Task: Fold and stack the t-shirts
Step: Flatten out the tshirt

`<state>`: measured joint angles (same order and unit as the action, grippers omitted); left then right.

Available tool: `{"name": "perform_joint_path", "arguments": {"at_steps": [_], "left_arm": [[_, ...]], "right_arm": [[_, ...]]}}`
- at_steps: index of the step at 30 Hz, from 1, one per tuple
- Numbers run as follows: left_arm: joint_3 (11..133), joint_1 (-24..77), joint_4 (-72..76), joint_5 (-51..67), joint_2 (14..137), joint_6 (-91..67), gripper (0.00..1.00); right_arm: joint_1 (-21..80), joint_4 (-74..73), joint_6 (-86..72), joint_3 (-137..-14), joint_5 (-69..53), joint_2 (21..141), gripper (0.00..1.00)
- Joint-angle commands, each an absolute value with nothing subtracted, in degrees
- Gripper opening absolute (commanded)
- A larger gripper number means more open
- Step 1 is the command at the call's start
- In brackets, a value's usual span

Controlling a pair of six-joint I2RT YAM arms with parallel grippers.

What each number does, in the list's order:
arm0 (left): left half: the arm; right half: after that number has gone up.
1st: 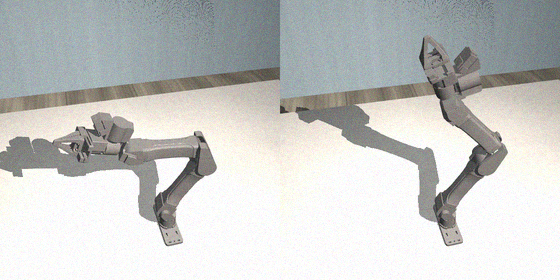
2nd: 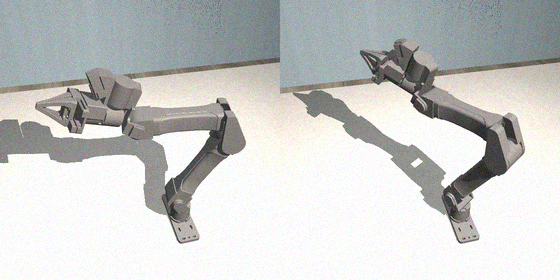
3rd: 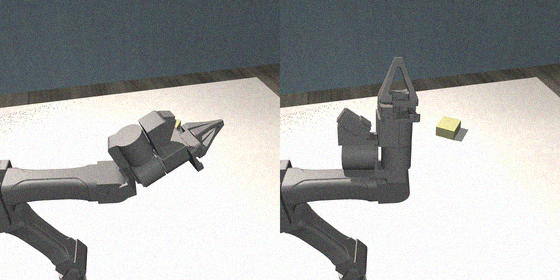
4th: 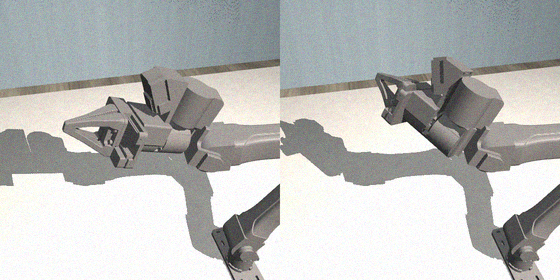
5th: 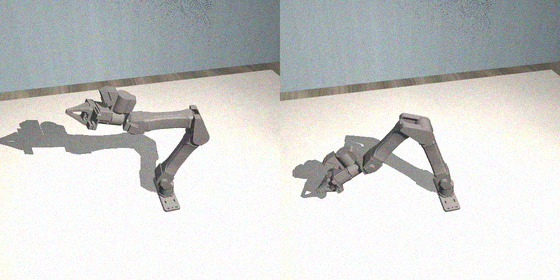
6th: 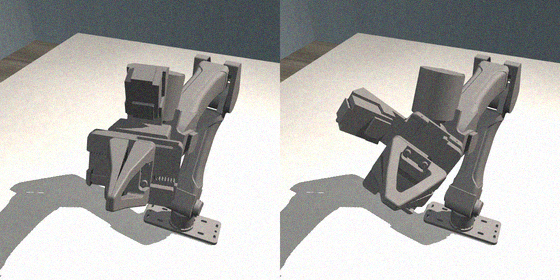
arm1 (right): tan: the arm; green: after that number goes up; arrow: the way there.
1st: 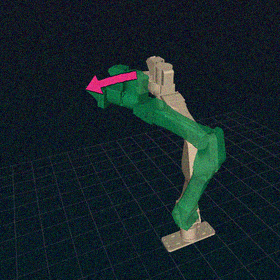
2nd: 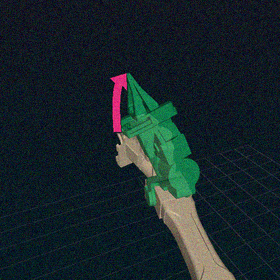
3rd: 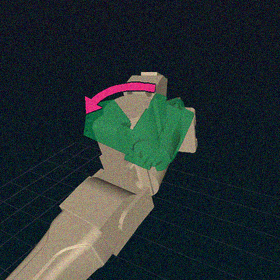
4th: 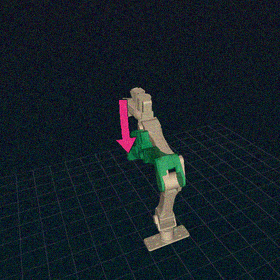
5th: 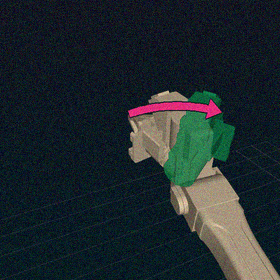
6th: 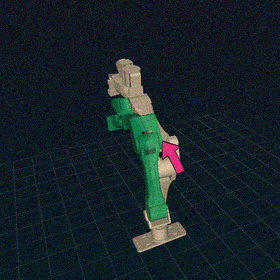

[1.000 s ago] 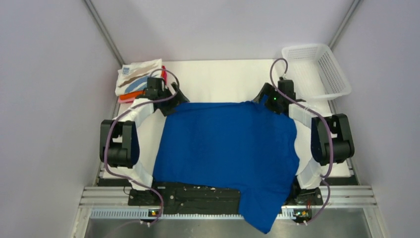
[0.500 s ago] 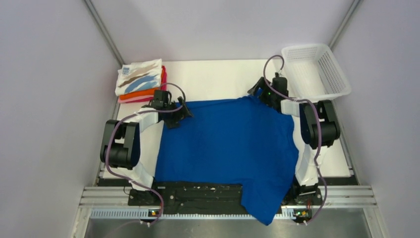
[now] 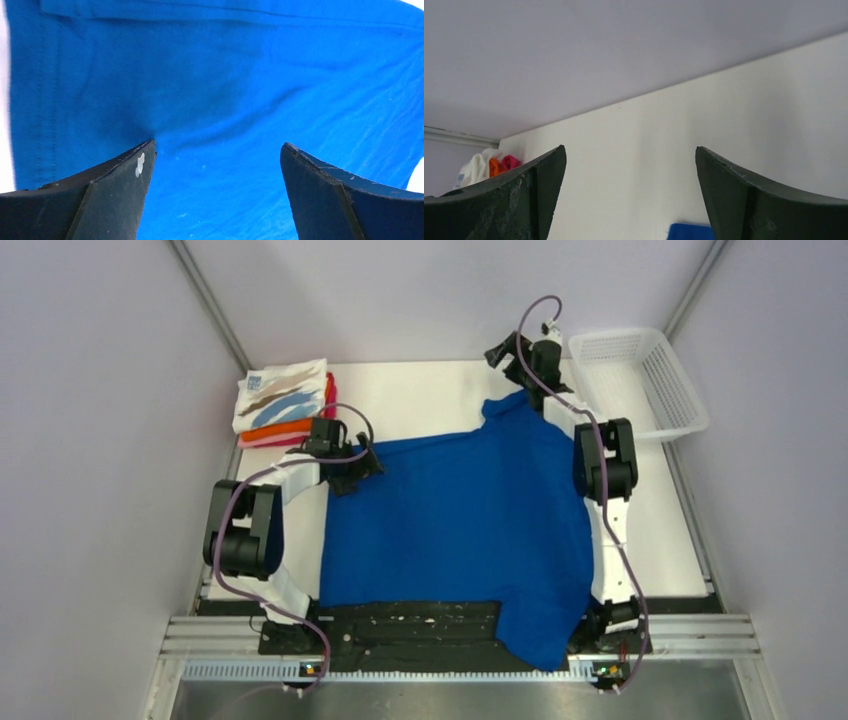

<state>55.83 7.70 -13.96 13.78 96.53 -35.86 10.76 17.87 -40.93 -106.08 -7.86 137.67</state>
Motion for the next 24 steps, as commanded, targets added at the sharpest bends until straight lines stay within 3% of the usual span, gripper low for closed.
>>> {"name": "perform_joint_path", "arguments": {"at_steps": [1,7,14,24], "left_arm": [[59.14,7.56,-15.16,9.29,95.48,-33.65,0.99],[61.62,7.56,-11.60,8.83,96.59,-34.61,0.99],[71.49,7.49,-7.84,4.61,107.98,-35.47,0.99],[94.72,6.23,-13.46,-10.92,122.32,-31.28,0.99]], "right_arm": [[11.69,12.58,-35.93,-112.76,-8.75,134.55,0.99],[12.08,7.26,-28.35,-88.53,-6.58,115.73,0.99],[13.04,3.70,-29.27,-60.81,-4.62,98.61,0.99],[12.79,-2.65,-28.08,-48.26,2.42,83.89,0.99]]}}
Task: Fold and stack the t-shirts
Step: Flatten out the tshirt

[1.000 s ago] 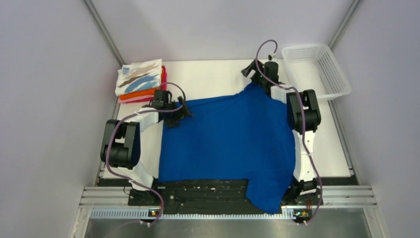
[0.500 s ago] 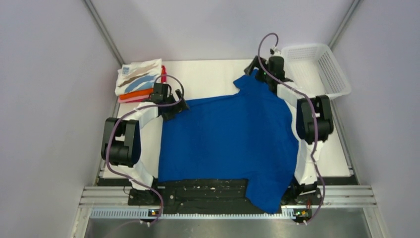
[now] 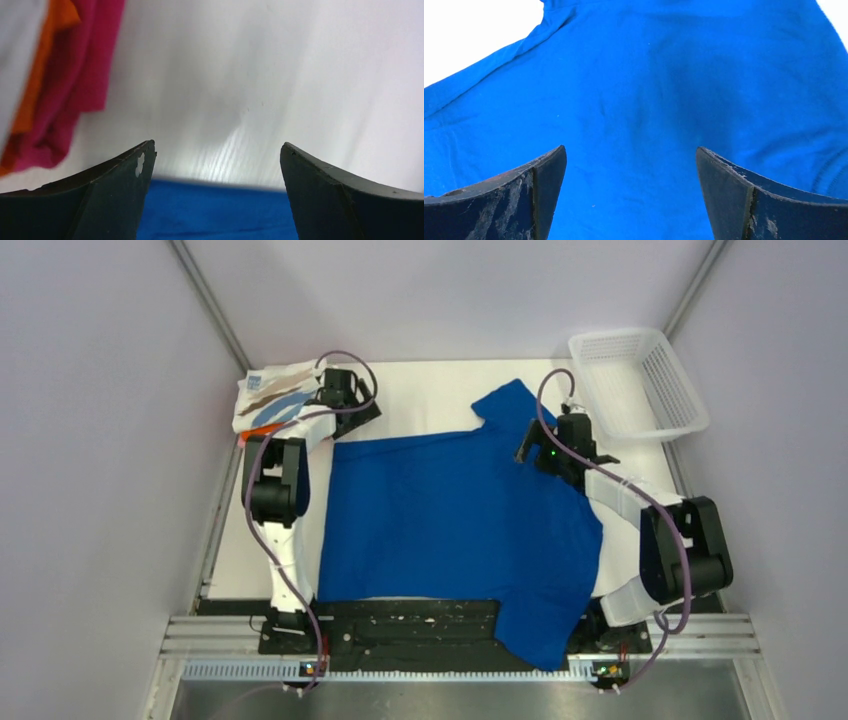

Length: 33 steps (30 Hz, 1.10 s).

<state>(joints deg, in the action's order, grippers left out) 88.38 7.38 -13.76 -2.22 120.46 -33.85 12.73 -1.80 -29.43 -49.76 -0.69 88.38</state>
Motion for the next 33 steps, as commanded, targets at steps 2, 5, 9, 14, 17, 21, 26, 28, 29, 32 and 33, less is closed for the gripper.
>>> {"name": "perform_joint_path", "arguments": {"at_steps": [2,5,9,14,17,21,26,28,29,32,33], "left_arm": [[99.23,5.98,-13.84,-11.89,122.87,-30.15,0.99],[104.85,6.02,-19.06,-8.64,122.48,-29.12,0.99],[94.94,6.53,-20.58,-1.05,115.41,-33.47,0.99],[71.30,6.63,-10.79,0.63,103.29,-38.96,0.99],[66.21,6.60,-9.50,-2.88,100.67,-40.13,0.99],[64.95,6.51,-6.80,-5.23,102.58,-39.83,0.99],[70.79,6.20,-9.02,-6.81,108.81,-40.56,0.99],[72.45,6.08,-8.68,-6.57,110.42,-40.87,0.99],[73.23,6.07,-8.28,-6.51,111.09,-40.98,0.99],[75.71,5.83,-6.73,-7.15,112.85,-41.25,0.99],[76.85,5.66,-6.64,-7.16,113.44,-41.44,0.99]], "right_arm": [[12.78,-3.33,-27.78,-47.15,2.81,83.33,0.99],[12.81,-4.14,-27.84,-46.00,3.99,82.82,0.99],[12.83,-2.70,-28.82,-45.25,3.10,82.74,0.99],[12.82,-1.14,-28.66,-44.63,0.85,83.94,0.99],[12.91,-0.56,-28.60,-43.75,0.53,84.61,0.99],[12.83,-0.47,-28.64,-43.00,0.77,85.60,0.99],[12.89,-0.50,-28.27,-43.19,1.83,86.36,0.99],[12.83,-0.46,-27.98,-43.24,2.31,86.35,0.99],[12.84,-0.52,-27.96,-43.30,2.63,86.45,0.99],[12.92,-0.80,-27.65,-43.48,3.50,86.72,0.99],[12.86,-1.06,-27.59,-43.65,3.71,86.85,0.99]]}}
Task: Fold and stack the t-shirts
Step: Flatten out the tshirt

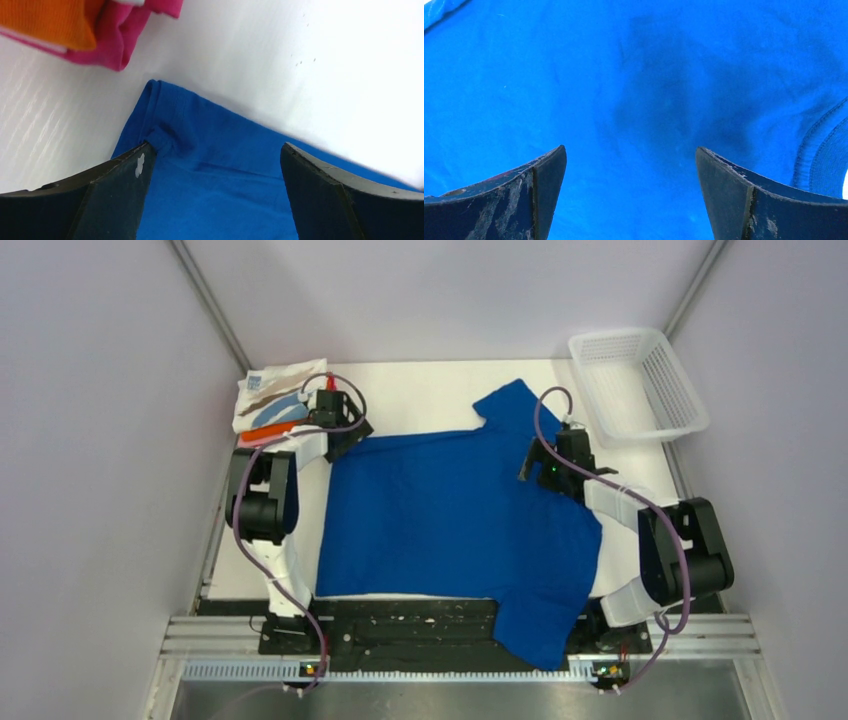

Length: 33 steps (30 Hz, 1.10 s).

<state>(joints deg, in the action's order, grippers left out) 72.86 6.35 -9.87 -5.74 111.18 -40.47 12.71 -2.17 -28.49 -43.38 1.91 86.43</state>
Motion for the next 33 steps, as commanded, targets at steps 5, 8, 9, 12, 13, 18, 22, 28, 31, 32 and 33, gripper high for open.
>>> {"name": "perform_joint_path", "arguments": {"at_steps": [5,8,9,12,13,18,22,28,31,32,33], "left_arm": [[84.28,4.84,-5.82,-5.45,116.53,-41.79,0.99],[87.41,4.70,-2.02,-6.48,119.13,-41.47,0.99],[88.79,4.60,-1.07,-6.86,120.51,-41.56,0.99],[96.74,3.59,-4.98,-6.95,125.97,-41.55,0.99],[99.68,3.38,-7.30,-6.76,127.56,-41.18,0.99],[100.57,3.46,-9.75,-4.33,122.71,-38.67,0.99],[85.89,5.00,-7.44,-1.67,107.90,-37.81,0.99],[67.91,10.19,-15.61,-2.05,93.86,-36.26,0.99],[64.31,11.62,-20.22,0.62,92.82,-36.01,0.99],[63.46,11.82,-20.67,2.99,93.41,-35.88,0.99],[62.60,12.06,-20.81,3.98,94.29,-36.30,0.99]], "right_arm": [[12.84,-1.29,-27.20,-43.94,4.31,87.54,0.99],[12.85,-1.40,-27.02,-44.09,4.86,88.14,0.99],[12.85,-1.36,-26.90,-44.18,4.90,88.26,0.99],[12.84,-1.76,-26.64,-44.60,5.15,88.66,0.99],[12.88,-1.90,-26.68,-44.66,5.29,88.59,0.99],[12.88,-2.64,-26.40,-45.74,5.62,87.84,0.99],[12.85,-2.82,-26.55,-46.67,5.37,87.43,0.99],[12.86,-4.22,-27.30,-47.15,7.95,87.56,0.99],[12.85,-5.34,-27.81,-47.62,9.40,88.56,0.99],[12.88,-5.62,-28.22,-47.59,9.63,89.11,0.99],[12.85,-5.80,-28.65,-47.57,9.81,89.69,0.99]]}}
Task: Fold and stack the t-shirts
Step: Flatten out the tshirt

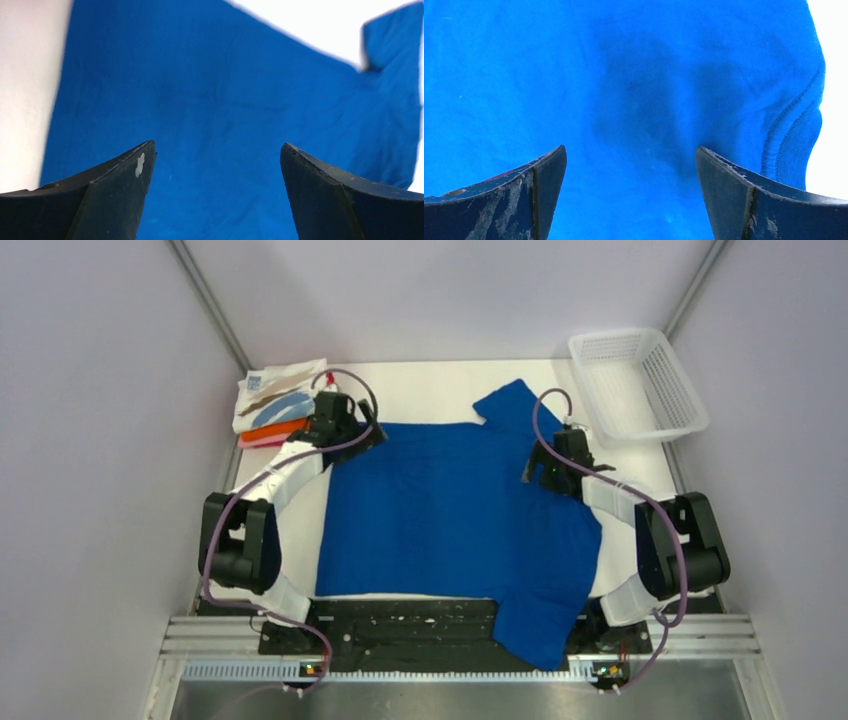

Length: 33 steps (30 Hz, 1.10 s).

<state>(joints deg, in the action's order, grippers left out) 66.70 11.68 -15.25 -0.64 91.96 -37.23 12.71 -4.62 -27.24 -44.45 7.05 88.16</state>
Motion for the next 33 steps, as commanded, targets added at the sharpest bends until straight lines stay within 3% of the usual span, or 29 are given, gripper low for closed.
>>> {"name": "perform_joint_path", "arguments": {"at_steps": [1,7,22,28,33], "left_arm": [[61.92,12.19,-20.64,4.47,95.41,-36.65,0.99],[68.14,11.82,-22.63,5.30,107.34,-36.84,0.99],[112.08,7.52,-33.21,5.45,139.29,-34.48,0.99],[116.64,7.84,-31.81,9.61,136.62,-33.52,0.99],[107.25,9.93,-30.88,8.97,122.97,-32.23,0.99]], "right_arm": [[12.83,-5.83,-28.97,-47.59,9.73,90.52,0.99],[12.88,-5.87,-29.42,-49.79,9.77,95.75,0.99],[9.20,-8.62,-28.29,-72.01,11.41,115.82,0.99],[9.04,-10.21,-24.89,-79.91,9.30,115.36,0.99],[12.00,-12.72,-23.04,-75.21,10.06,103.45,0.99]]}}
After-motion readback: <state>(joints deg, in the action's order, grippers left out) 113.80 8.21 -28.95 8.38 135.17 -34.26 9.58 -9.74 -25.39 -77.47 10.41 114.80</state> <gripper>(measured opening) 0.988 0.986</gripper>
